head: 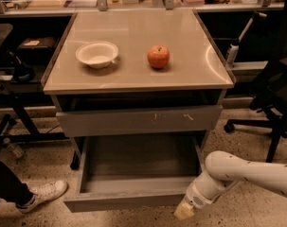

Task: Close middle drawer

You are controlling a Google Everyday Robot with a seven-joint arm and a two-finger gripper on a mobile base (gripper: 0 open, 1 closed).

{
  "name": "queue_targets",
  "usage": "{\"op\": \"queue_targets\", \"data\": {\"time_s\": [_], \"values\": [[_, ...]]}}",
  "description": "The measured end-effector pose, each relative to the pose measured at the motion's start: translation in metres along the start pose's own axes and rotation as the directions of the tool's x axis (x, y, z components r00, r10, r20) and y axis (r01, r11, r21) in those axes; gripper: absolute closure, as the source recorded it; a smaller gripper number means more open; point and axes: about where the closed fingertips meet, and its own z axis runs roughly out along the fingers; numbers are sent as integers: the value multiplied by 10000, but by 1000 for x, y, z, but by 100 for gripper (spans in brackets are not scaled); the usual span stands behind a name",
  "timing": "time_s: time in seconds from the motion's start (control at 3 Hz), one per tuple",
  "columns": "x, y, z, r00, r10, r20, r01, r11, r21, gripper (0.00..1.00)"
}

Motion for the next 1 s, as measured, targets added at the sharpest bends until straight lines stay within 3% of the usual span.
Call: {"op": "queue_targets", "data": {"time_s": [0.67,1.0], "values": [[-36,-30,1,9985,-478,265,473,9986,215,100],[-36,-30,1,9985,-478,264,473,9987,215,82]]}}
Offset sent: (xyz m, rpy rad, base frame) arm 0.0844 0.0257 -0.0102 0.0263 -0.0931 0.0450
